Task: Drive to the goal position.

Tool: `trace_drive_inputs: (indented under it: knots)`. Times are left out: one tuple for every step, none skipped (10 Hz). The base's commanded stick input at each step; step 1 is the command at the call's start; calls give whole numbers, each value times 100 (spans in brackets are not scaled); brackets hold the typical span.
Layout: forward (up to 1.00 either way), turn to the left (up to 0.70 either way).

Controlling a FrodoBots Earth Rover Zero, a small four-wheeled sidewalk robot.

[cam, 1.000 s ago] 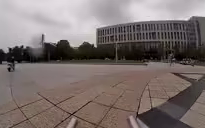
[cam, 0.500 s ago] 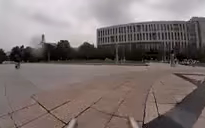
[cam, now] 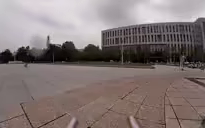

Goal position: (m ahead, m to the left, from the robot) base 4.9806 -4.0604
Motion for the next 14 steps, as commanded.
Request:
trace_drive_inputs:
  knots:
    - [79,18]
    - [80,2]
    - [80,12]
    - [80,32]
    - [80,32]
    - [80,32]
    - [80,32]
    - [80,32]
    - [80,5]
    - [80,3]
    - [80,1]
    - [80,0]
    - [80,0]
    - [80,0]
